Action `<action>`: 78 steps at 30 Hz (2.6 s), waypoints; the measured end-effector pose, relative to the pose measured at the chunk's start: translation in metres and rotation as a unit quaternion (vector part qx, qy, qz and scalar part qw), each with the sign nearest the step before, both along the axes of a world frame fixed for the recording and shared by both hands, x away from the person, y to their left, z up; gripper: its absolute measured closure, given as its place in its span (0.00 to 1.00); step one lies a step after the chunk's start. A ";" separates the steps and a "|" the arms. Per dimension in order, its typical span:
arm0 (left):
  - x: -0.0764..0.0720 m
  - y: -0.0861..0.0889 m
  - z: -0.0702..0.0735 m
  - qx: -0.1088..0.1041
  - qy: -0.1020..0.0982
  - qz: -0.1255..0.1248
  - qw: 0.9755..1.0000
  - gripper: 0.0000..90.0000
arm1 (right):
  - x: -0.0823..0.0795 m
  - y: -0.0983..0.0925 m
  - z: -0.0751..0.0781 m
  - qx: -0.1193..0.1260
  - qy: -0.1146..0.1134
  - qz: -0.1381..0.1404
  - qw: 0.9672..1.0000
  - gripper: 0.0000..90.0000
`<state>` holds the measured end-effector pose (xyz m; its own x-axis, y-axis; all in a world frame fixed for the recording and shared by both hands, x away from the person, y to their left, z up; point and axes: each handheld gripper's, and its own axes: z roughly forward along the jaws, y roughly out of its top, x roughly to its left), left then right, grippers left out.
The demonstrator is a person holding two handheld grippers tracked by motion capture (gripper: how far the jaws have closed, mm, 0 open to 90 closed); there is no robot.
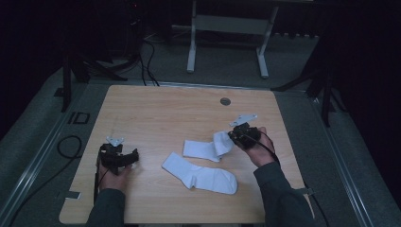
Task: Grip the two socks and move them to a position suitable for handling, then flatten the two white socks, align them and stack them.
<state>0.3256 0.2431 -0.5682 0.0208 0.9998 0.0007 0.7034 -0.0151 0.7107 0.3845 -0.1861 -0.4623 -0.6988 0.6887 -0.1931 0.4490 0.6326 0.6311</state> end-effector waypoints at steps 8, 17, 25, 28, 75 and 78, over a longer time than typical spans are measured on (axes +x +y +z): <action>0.000 0.000 0.000 0.001 0.001 -0.001 1.000 0.17 | 0.000 -0.038 -0.013 -0.013 0.018 -0.036 0.999 0.98; 0.000 0.000 0.000 0.001 0.001 -0.001 1.000 0.17 | -0.004 -0.069 -0.029 -0.020 0.048 -0.059 0.997 0.81; 0.000 0.000 0.000 0.001 0.001 -0.001 1.000 0.17 | -0.005 -0.056 -0.022 -0.023 0.036 -0.029 0.999 0.68; 0.000 0.000 0.000 0.001 0.001 -0.001 1.000 0.17 | -0.004 -0.045 -0.021 -0.023 0.033 -0.010 0.999 0.65; 0.000 0.000 0.000 0.001 0.001 -0.001 1.000 0.17 | 0.014 0.075 -0.045 -0.035 0.063 0.152 0.986 0.65; 0.000 0.000 0.000 0.001 0.001 -0.001 1.000 0.17 | 0.015 0.081 -0.050 -0.040 0.068 0.156 0.985 0.65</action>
<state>0.3255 0.2434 -0.5681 0.0228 0.9997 0.0028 0.7050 -0.0181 0.7090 0.3999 -0.1048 -0.5123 -0.8972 0.4228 -0.1276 0.3020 0.7982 0.5212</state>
